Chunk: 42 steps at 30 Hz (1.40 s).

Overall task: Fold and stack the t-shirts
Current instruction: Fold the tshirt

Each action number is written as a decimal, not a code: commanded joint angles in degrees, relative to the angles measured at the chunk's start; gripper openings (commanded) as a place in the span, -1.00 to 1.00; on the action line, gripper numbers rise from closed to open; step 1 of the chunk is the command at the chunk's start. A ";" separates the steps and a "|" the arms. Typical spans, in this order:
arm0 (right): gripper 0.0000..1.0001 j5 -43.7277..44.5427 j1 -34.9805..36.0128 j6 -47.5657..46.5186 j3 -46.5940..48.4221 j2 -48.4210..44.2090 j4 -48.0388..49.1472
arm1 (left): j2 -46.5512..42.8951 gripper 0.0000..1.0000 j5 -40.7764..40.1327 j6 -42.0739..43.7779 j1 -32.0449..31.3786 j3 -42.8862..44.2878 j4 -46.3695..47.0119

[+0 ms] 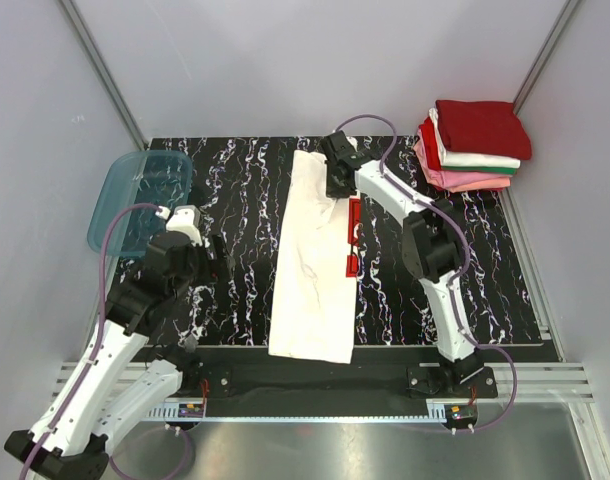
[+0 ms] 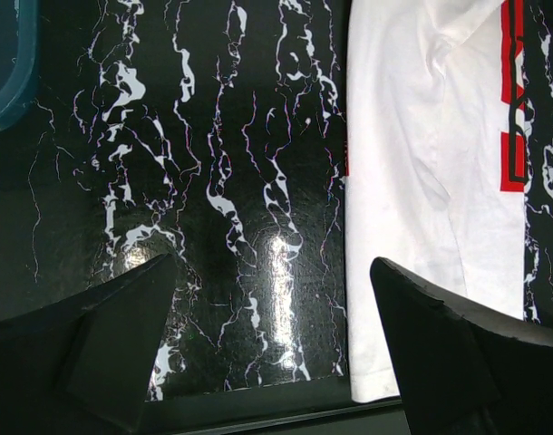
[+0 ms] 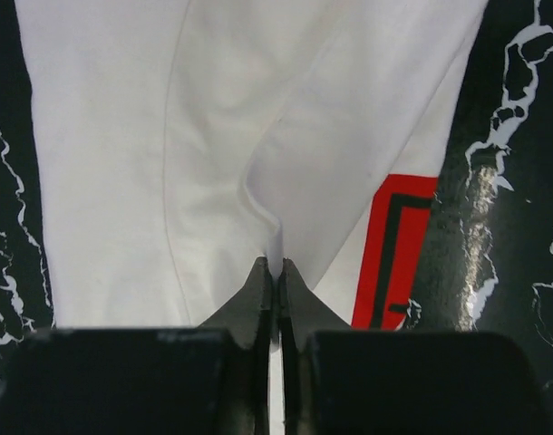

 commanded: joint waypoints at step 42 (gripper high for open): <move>-0.38 -24.44 -4.03 16.37 -36.24 -32.60 21.30 | 23.99 0.59 11.60 -20.03 -12.47 -20.44 22.24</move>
